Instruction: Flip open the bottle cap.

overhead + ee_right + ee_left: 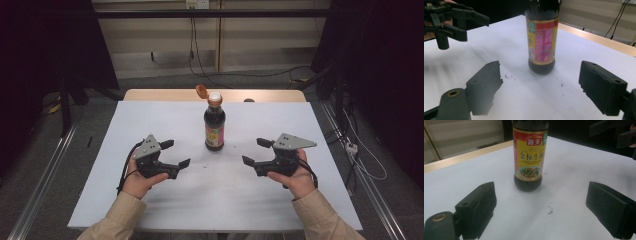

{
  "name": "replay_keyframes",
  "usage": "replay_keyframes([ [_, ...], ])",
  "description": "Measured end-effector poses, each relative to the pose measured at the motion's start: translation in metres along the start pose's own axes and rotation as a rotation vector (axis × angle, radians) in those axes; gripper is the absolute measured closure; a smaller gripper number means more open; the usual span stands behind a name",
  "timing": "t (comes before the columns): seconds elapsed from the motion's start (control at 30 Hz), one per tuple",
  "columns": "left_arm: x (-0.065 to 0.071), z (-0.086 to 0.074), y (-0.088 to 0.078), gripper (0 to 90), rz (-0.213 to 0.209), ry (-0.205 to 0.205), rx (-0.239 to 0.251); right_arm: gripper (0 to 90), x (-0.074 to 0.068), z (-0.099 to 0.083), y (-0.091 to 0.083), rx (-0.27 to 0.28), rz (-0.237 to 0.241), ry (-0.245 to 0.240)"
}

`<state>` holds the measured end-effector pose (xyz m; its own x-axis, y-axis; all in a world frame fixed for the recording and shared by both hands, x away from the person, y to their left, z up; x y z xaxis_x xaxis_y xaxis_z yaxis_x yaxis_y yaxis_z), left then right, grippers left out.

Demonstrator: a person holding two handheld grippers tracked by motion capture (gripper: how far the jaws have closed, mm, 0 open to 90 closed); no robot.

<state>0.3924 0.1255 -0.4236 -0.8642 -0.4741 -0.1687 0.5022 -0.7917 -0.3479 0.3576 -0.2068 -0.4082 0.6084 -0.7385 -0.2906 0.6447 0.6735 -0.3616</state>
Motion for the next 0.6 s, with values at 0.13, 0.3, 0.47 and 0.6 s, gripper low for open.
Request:
replay_keyframes([
  [0.13,-0.003,-0.005,-0.007,9.2,0.008,-0.006,-0.004,17.4,0.005,-0.009,-0.004,-0.007,-0.009,0.012],
  [0.3,-0.005,-0.013,-0.014,9.1,0.005,-0.015,-0.022,17.3,0.008,-0.018,-0.008,-0.004,-0.023,0.005],
  [0.47,-0.009,-0.019,-0.021,9.1,0.020,-0.027,-0.025,17.3,0.012,-0.027,-0.013,-0.009,-0.040,0.013],
  [0.6,-0.010,-0.023,-0.025,9.1,0.024,-0.023,-0.033,17.3,0.015,-0.034,-0.016,-0.009,-0.050,0.018],
])
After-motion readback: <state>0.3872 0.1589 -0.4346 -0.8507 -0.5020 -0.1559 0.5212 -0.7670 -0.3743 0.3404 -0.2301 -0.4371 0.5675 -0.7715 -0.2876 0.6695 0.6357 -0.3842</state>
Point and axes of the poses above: each handheld gripper's, and its own axes: y roughly forward along the jaws, z roughly out of its top, x roughly to its right, the point moved 4 cm from there along y, roughly forward along the jaws, and after that the axes turned 14 degrees about y, right-handed, at the moved point
